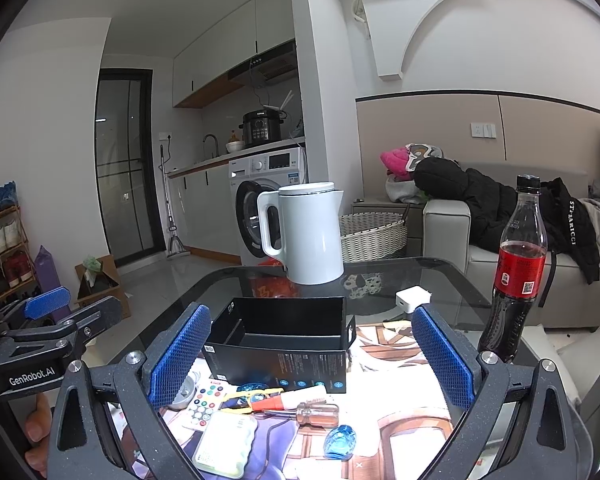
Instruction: Organize rigid objects
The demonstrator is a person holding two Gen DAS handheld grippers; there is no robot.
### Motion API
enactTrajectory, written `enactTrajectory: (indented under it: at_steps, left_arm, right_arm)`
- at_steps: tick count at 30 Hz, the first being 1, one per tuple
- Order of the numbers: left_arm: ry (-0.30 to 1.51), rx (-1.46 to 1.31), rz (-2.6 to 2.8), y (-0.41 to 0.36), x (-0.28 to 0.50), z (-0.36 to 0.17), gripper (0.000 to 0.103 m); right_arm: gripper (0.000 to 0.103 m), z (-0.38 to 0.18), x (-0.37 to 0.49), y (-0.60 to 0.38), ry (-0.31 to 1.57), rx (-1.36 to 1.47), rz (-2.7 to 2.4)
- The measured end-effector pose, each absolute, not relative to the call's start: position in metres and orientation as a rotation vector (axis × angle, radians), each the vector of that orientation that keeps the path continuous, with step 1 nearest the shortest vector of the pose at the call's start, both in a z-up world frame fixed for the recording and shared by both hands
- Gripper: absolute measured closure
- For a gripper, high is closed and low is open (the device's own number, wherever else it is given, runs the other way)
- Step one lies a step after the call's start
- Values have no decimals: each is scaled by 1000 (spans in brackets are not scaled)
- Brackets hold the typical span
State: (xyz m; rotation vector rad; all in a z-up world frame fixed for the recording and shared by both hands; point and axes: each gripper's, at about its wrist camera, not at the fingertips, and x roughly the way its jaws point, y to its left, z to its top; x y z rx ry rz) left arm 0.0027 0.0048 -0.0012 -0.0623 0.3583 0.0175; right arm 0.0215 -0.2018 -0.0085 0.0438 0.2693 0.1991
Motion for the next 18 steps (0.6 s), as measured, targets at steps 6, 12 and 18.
enactTrajectory:
  at_steps: [6, 12, 18]
  left_arm:
    - [360, -65, 19, 5, 3, -1, 0]
    - [364, -71, 18, 5, 3, -2, 0]
    - [395, -90, 3, 6, 10, -1, 0]
  right_arm:
    - [1, -8, 22, -202, 270, 43, 198]
    - [1, -8, 23, -203, 270, 44, 198]
    - [1, -7, 24, -199, 271, 44, 198]
